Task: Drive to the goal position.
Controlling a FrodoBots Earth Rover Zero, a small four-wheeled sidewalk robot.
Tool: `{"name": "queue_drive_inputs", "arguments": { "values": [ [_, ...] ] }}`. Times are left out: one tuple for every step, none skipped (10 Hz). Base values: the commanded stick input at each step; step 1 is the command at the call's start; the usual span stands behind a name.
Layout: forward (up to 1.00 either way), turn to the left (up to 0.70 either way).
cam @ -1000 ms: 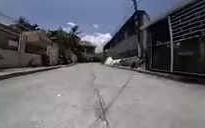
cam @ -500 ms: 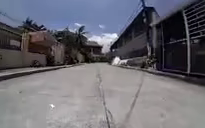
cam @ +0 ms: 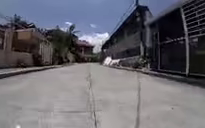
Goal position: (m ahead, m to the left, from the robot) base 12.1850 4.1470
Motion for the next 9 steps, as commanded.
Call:
{"name": "queue_drive_inputs", "arguments": {
  "values": [
    [1.0,-0.27],
    [1.0,-0.25],
    [1.0,-0.05],
    [1.0,0.13],
    [1.0,0.13],
    [1.0,0.13],
    [1.0,0.13],
    [1.0,0.13],
    [1.0,0.13]
  ]
}}
